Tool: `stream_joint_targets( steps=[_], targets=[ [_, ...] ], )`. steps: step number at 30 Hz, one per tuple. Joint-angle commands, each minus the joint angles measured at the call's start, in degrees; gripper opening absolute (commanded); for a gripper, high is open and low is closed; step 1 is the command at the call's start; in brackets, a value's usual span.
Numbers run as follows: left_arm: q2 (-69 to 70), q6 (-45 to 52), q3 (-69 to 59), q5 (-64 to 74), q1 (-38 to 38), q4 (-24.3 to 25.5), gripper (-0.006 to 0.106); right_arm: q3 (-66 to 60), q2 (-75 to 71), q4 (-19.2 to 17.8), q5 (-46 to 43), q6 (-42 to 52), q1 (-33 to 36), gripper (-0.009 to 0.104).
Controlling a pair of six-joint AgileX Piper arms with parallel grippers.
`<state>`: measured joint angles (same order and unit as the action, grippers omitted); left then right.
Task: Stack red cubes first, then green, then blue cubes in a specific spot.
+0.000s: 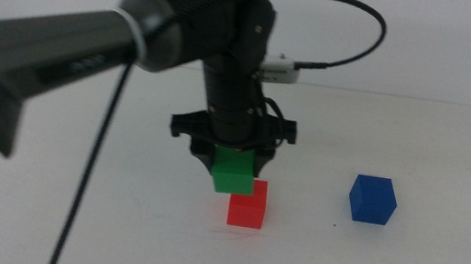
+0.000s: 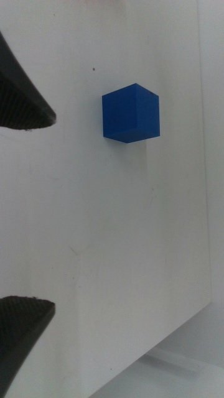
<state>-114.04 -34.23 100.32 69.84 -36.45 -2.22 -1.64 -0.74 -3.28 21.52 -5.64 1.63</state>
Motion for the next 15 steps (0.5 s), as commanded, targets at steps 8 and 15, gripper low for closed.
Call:
stream_joint_targets(
  steps=[8,15],
  targets=[
    [-1.4,-0.49,4.97,5.62,-1.66,-1.05,-0.002,1.02,-1.12,-0.47,-4.13,0.68,-0.43,0.087],
    [-4.16,1.4,8.3,4.72,-1.71,-1.53,-0.002,1.02,-1.12,-0.47,-4.13,0.68,-0.43,0.087]
  ],
)
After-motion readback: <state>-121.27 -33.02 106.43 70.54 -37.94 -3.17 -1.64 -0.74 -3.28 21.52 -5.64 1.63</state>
